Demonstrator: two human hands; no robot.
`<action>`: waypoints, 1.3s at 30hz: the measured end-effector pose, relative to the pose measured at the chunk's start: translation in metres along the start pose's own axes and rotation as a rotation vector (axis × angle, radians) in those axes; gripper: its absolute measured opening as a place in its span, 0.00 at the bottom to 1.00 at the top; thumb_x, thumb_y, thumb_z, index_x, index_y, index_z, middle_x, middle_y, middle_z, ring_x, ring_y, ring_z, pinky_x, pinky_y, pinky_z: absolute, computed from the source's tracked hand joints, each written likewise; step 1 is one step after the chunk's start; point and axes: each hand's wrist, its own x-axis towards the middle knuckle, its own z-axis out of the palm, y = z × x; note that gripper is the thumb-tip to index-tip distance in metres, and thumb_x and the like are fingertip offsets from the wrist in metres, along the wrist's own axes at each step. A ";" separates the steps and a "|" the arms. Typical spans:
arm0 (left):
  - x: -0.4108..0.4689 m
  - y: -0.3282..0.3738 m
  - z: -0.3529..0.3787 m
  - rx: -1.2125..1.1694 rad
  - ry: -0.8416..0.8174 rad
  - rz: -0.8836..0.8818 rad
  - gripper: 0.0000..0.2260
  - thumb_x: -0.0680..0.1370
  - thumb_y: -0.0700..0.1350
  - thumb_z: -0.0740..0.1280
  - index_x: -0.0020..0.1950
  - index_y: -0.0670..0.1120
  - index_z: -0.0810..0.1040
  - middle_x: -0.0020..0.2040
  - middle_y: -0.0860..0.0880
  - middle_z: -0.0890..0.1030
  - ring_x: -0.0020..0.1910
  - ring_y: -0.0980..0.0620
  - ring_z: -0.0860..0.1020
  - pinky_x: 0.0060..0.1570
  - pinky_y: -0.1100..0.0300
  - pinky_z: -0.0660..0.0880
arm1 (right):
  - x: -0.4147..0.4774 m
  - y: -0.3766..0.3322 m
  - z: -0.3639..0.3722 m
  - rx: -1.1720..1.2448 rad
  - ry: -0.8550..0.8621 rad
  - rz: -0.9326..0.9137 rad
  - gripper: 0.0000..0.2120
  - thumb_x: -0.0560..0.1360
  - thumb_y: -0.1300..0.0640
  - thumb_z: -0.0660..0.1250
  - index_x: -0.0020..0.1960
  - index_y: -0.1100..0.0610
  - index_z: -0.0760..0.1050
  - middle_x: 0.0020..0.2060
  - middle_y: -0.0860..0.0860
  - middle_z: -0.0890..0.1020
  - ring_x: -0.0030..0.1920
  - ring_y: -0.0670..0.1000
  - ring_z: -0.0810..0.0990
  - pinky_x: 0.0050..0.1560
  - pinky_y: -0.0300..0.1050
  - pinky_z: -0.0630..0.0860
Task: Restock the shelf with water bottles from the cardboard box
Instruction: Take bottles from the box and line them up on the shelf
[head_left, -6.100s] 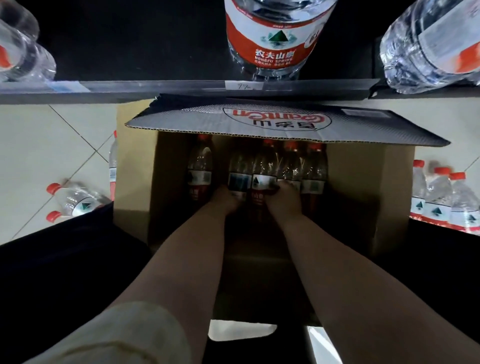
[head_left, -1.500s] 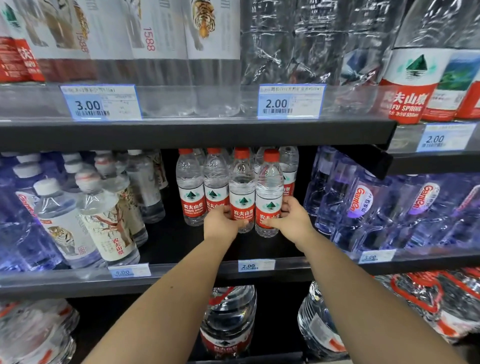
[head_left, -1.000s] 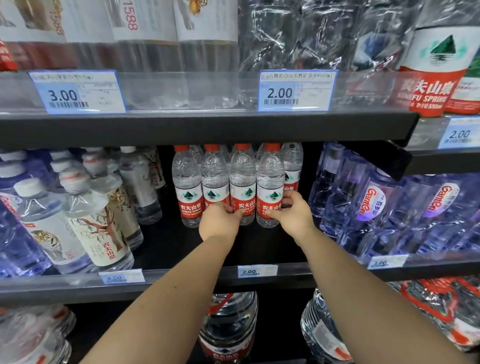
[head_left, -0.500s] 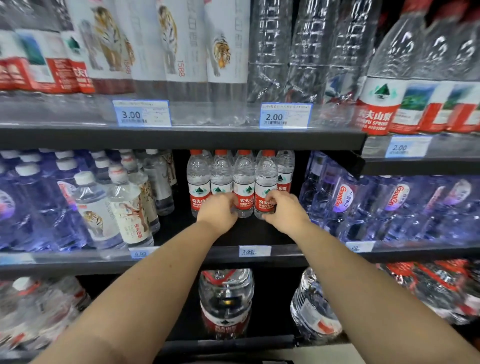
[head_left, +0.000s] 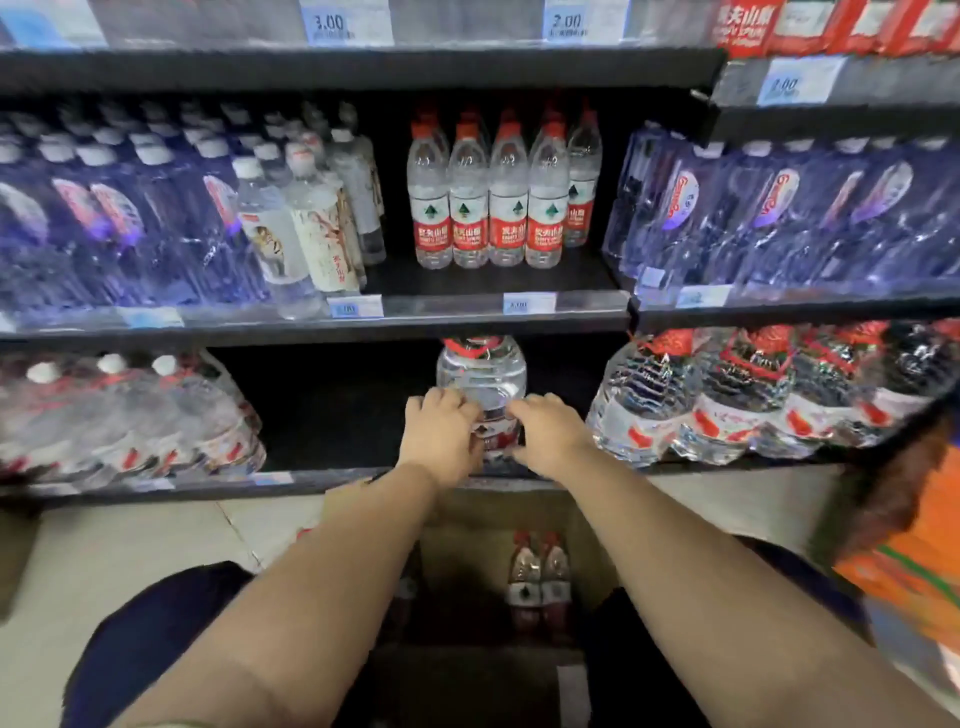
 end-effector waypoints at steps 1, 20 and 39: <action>-0.013 0.003 0.016 -0.011 -0.032 -0.019 0.18 0.75 0.52 0.63 0.63 0.50 0.75 0.62 0.47 0.75 0.62 0.43 0.70 0.58 0.49 0.64 | -0.010 -0.002 0.019 0.012 -0.023 0.020 0.21 0.73 0.51 0.69 0.64 0.52 0.70 0.60 0.53 0.75 0.61 0.58 0.71 0.57 0.52 0.72; -0.056 0.053 0.294 -0.430 -0.863 -0.454 0.32 0.71 0.60 0.70 0.71 0.49 0.68 0.68 0.42 0.71 0.67 0.39 0.70 0.64 0.46 0.71 | -0.049 0.052 0.283 0.643 -0.402 0.763 0.14 0.81 0.59 0.59 0.64 0.62 0.74 0.60 0.60 0.77 0.59 0.57 0.76 0.45 0.34 0.67; -0.061 0.061 0.390 -1.065 -0.865 -0.856 0.22 0.69 0.51 0.77 0.60 0.48 0.81 0.54 0.52 0.81 0.53 0.53 0.80 0.49 0.60 0.76 | -0.036 0.064 0.401 0.761 -0.310 1.181 0.21 0.72 0.54 0.69 0.63 0.57 0.75 0.60 0.57 0.79 0.60 0.57 0.78 0.59 0.50 0.75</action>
